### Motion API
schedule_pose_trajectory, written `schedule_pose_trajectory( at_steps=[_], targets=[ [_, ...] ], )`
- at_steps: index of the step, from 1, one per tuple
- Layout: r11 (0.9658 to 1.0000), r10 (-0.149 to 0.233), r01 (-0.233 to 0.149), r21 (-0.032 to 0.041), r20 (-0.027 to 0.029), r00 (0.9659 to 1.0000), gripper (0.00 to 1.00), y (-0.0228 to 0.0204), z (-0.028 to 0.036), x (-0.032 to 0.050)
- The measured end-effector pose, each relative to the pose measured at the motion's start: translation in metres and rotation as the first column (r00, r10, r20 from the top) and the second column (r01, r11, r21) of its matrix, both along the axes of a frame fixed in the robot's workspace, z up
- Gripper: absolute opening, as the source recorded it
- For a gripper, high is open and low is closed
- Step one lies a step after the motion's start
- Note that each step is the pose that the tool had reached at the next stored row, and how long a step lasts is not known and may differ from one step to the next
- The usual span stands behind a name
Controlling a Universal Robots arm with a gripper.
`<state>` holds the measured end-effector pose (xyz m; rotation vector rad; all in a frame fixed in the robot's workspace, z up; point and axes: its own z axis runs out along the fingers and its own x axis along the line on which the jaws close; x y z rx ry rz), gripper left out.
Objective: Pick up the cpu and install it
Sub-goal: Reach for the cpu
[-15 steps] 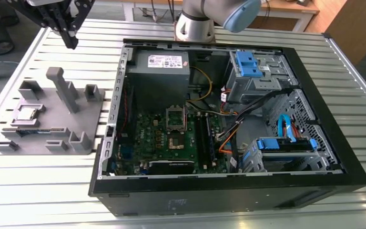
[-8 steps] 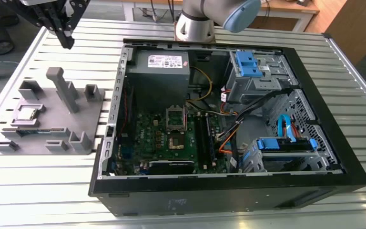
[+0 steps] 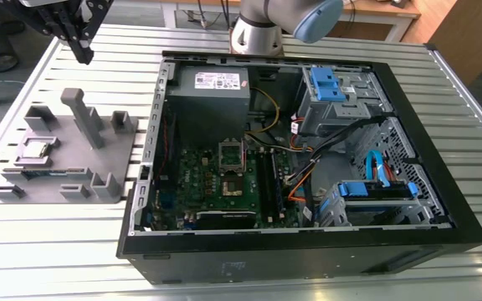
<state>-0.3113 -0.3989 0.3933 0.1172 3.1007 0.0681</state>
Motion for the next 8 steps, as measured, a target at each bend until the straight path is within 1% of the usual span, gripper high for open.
schedule_pose_trajectory(
  at_steps=[8],
  targets=[
    [1.0000, 0.000, 0.000, 0.0000, 0.0004, 1.0000, 0.11, 0.0000, 0.0000, -0.0063]
  ],
)
